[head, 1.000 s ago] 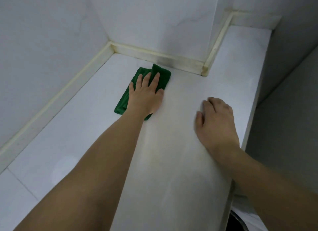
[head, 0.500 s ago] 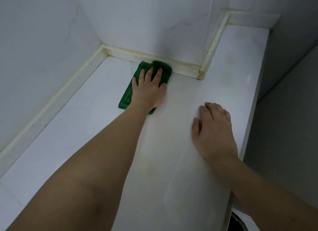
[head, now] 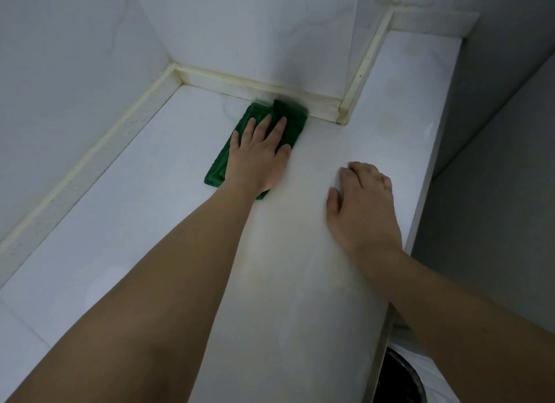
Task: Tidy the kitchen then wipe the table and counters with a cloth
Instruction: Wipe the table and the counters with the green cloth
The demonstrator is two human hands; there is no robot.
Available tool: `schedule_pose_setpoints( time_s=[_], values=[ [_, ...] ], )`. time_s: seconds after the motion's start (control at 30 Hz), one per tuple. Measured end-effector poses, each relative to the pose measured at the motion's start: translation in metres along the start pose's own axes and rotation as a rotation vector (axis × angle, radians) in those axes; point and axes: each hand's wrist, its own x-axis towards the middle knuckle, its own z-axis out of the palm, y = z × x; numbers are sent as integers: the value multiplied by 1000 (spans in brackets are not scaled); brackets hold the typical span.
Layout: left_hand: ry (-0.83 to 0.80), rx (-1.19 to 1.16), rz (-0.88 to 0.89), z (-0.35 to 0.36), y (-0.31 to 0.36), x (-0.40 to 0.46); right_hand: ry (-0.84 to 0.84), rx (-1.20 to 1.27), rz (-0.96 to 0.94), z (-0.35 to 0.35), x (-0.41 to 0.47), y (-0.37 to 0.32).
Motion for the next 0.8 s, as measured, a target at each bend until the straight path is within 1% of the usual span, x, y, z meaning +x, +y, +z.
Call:
schedule_pose_setpoints(
  time_s=[0.17, 0.3, 0.4, 0.47, 0.63, 0.8],
  values=[
    [-8, -3, -2, -1, -12, -48, -14, -26, -5, -1, 0, 2],
    [-8, -6, -21, 2, -25, -103, -10, 37, 17, -2, -5, -1],
    [-12, -3, -40, 2, -35, -144, 63, 163, 50, -7, -14, -4],
    [-7, -7, -44, 3, -39, -168, 117, 187, 58, -13, -24, -6],
    [-9, -20, -44, 5, -50, -210, 115, 128, 0, -22, -60, -18],
    [4, -30, -30, 3, -60, -257, 31, 5, 14, -14, -117, -27]
  ],
)
